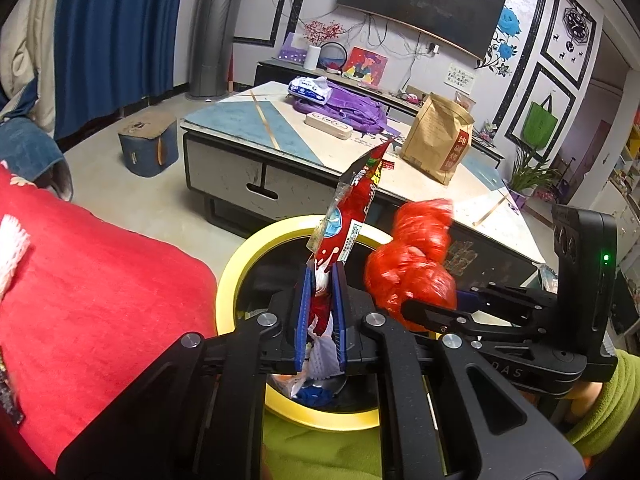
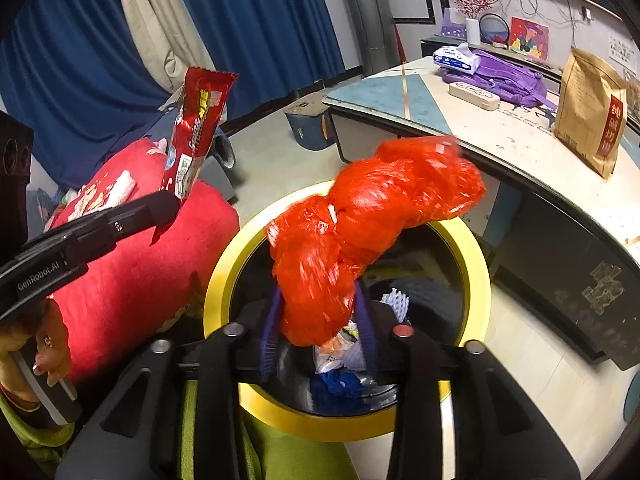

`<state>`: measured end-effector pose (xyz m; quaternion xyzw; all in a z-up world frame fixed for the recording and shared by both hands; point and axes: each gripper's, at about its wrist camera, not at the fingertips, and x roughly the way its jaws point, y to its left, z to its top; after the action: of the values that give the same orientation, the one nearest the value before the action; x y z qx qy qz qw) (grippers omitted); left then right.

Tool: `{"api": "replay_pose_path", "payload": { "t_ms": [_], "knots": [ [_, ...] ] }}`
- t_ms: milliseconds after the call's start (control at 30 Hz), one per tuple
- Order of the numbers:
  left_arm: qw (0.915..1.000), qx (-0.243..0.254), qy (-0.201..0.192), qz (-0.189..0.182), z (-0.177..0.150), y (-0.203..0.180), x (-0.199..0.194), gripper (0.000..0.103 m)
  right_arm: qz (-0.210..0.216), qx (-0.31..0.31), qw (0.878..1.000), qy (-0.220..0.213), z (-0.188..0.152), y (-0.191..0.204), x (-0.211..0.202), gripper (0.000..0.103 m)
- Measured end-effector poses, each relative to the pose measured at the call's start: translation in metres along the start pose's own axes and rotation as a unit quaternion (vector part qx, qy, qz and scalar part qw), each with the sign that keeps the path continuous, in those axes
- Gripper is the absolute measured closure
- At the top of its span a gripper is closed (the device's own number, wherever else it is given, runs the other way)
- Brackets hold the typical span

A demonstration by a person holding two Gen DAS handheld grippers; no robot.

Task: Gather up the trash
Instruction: 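Open both tools to drop the wrapper and red bag into the bin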

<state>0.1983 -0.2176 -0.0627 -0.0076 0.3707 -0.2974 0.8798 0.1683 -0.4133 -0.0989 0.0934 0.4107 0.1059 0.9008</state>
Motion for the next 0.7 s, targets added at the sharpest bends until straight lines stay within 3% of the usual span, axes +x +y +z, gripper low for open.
{"api": "replay_pose_path", "payload": {
  "t_ms": [67, 167, 233, 300, 367, 500, 700],
  "knots": [
    [1.0, 0.001, 0.002, 0.001, 0.001, 0.0, 0.002, 0.098, -0.003, 0.005, 1.0, -0.001, 0.0, -0.002, 0.0, 0.063],
    [1.0, -0.001, 0.005, 0.003, 0.0, 0.001, 0.004, 0.094, -0.011, 0.016, 1.0, -0.005, 0.001, -0.006, -0.001, 0.05],
    [1.0, -0.005, 0.004, 0.004, 0.001, 0.003, 0.004, 0.072, -0.016, 0.023, 1.0, -0.009, 0.0, -0.008, -0.002, 0.043],
    [0.9999, -0.011, 0.001, 0.005, 0.001, 0.004, 0.002, 0.059, -0.024, 0.034, 0.999, -0.015, 0.001, -0.012, -0.005, 0.035],
    [0.9999, -0.012, -0.001, 0.004, 0.001, 0.004, 0.001, 0.053, -0.027, 0.042, 0.999, -0.018, 0.001, -0.016, -0.006, 0.034],
    [0.9998, -0.019, -0.004, -0.003, 0.001, 0.004, -0.001, 0.026, -0.032, 0.048, 0.998, -0.022, 0.001, -0.019, -0.008, 0.032],
    [0.9997, -0.018, -0.011, 0.009, -0.001, 0.003, -0.004, 0.011, -0.034, 0.042, 0.998, -0.027, 0.001, -0.017, -0.011, 0.029]
  ]
}}
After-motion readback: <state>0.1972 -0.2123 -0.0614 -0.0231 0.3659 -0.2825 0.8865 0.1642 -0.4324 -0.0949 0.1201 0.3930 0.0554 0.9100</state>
